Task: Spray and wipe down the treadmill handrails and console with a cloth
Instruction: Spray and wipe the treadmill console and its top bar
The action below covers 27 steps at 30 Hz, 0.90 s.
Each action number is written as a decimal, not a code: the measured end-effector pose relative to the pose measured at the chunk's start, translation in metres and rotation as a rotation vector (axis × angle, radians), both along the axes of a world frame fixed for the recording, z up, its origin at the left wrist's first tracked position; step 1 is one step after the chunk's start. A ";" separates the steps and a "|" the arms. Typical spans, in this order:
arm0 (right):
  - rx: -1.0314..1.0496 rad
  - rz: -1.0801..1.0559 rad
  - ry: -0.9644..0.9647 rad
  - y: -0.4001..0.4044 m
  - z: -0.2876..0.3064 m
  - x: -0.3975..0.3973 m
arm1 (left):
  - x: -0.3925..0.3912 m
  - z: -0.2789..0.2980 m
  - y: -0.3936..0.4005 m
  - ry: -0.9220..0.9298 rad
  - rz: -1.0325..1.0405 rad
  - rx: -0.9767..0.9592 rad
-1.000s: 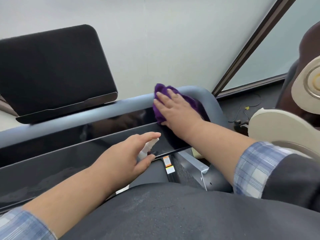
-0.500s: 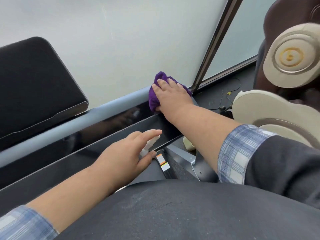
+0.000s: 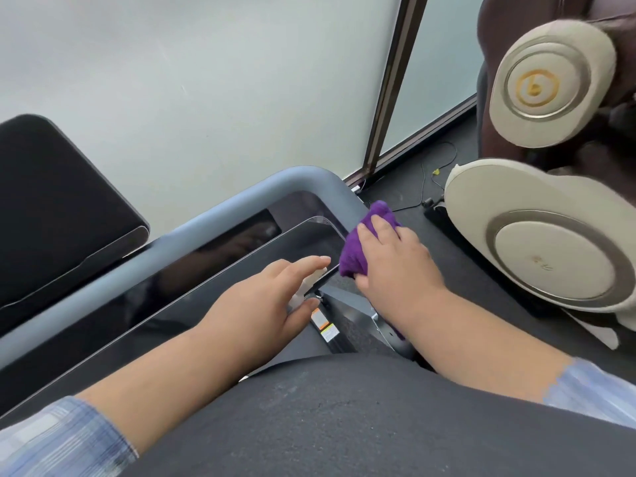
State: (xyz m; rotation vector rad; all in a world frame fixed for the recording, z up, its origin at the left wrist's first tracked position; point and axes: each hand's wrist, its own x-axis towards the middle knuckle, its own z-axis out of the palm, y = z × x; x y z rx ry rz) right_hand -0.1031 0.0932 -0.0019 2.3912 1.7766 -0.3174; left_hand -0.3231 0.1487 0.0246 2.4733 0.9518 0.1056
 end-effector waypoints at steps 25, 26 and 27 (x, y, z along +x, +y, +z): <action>0.046 -0.034 0.089 -0.016 -0.006 0.015 | 0.037 -0.010 -0.014 -0.036 -0.003 -0.031; 0.044 -0.044 0.096 -0.037 -0.008 0.019 | 0.039 -0.012 -0.014 -0.044 -0.008 -0.027; 0.035 -0.060 0.114 -0.056 -0.011 0.022 | 0.041 -0.013 -0.013 -0.046 -0.014 -0.024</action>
